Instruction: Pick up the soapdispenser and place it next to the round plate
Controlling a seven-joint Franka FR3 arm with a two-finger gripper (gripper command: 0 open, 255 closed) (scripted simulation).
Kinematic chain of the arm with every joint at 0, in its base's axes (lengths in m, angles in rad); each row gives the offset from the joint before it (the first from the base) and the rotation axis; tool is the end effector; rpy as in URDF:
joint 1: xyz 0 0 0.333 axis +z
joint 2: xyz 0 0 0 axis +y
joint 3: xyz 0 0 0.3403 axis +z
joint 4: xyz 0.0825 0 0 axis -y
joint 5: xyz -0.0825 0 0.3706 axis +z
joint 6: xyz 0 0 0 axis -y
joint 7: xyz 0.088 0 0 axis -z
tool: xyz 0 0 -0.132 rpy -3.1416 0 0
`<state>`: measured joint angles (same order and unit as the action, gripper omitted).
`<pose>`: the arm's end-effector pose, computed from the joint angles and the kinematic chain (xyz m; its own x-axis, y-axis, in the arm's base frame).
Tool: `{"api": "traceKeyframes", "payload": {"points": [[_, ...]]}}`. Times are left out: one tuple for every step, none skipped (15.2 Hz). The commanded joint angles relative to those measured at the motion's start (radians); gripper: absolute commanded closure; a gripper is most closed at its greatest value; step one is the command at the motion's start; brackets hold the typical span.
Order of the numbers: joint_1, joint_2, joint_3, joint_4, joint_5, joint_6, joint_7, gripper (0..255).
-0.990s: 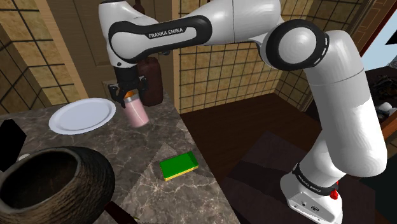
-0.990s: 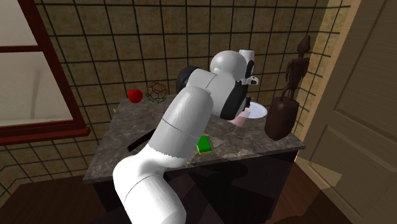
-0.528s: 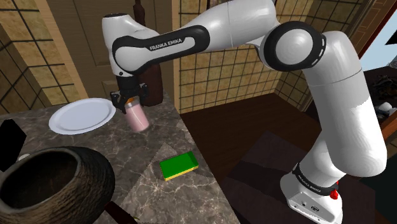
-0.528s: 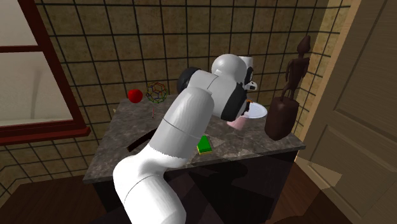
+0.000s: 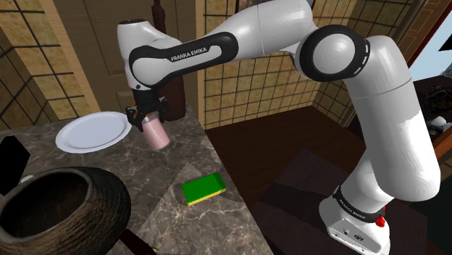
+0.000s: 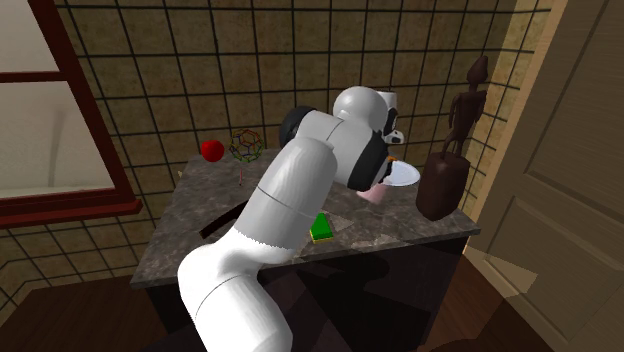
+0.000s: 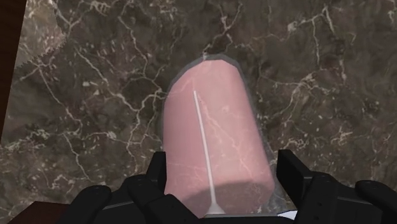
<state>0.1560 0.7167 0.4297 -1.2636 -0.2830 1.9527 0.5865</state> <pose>0.6722 0.3195 0.3591 0.9998 0.0009 0.0216 0.0015 -0.9996 -0.0283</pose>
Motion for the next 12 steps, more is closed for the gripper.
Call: {"api": "traceKeyframes", "payload": {"points": [[0.0,0.009,-0.003,-0.005,-0.001,-0.004,0.001,255],[-0.003,0.003,-0.002,-0.019,0.0,0.004,0.002,0],[-0.002,0.002,-0.002,-0.019,0.0,0.003,0.003,0],[-0.004,-0.001,-0.001,-0.023,0.001,0.004,0.003,0],[-0.003,-0.001,-0.001,-0.024,0.001,0.004,0.003,0],[-0.003,-0.001,-0.001,-0.023,0.001,0.004,0.003,0],[0.0,0.009,-0.003,-0.006,-0.001,-0.003,0.001,0],[0.0,-0.001,0.0,0.012,0.004,-0.03,-0.003,0],[0.001,-0.01,0.003,0.031,0.008,-0.058,-0.006,0],[0.003,-0.017,0.005,0.053,0.011,-0.086,-0.009,0],[0.005,-0.022,0.006,0.073,0.014,-0.109,-0.011,0],[0.005,-0.022,0.006,0.073,0.014,-0.109,-0.011,0]]}}
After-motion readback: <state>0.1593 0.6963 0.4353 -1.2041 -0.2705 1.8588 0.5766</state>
